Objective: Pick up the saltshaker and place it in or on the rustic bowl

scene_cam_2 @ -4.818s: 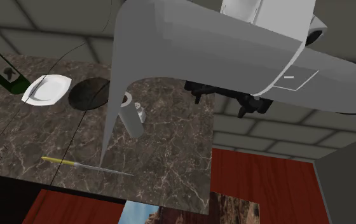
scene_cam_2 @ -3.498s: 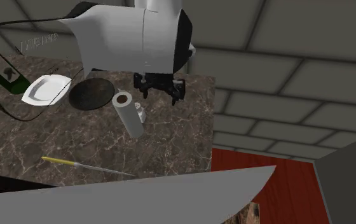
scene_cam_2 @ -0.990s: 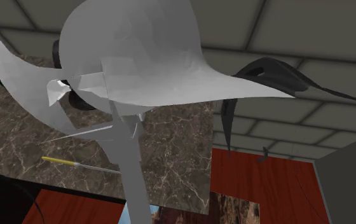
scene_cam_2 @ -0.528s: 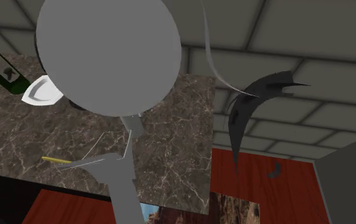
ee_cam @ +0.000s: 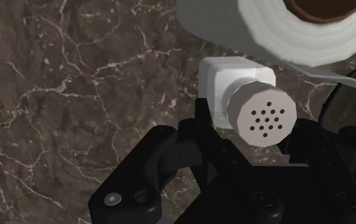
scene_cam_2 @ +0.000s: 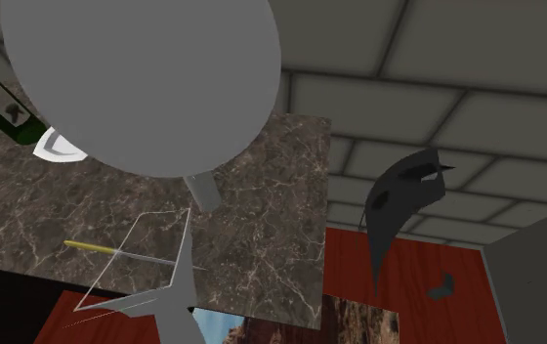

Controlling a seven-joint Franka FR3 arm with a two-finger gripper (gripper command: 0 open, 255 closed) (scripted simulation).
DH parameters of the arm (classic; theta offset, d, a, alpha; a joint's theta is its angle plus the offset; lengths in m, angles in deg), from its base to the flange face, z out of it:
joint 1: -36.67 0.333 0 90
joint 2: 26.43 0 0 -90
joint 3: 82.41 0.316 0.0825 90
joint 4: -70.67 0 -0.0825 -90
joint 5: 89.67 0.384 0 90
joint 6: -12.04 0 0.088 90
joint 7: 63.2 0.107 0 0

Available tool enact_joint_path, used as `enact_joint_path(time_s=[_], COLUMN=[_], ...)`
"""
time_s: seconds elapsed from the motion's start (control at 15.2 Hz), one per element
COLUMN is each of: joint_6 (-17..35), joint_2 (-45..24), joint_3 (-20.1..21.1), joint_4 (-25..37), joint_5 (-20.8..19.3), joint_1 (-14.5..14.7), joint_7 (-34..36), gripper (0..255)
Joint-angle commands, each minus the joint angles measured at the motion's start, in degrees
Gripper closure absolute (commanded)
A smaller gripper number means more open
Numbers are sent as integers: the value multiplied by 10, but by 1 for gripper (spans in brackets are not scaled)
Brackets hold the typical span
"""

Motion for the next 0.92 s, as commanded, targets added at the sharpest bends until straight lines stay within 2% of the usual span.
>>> enact_joint_path(time_s=[0.0,0.33,0.86], joint_6=[-17,-47,-72], joint_2=[7,16,-117], joint_3=[-1,-2,40], joint_4=[10,31,195], joint_5=[1,1,-46], joint_1=[-1,-2,50], joint_7=[0,2,115], gripper=[255,255,255])
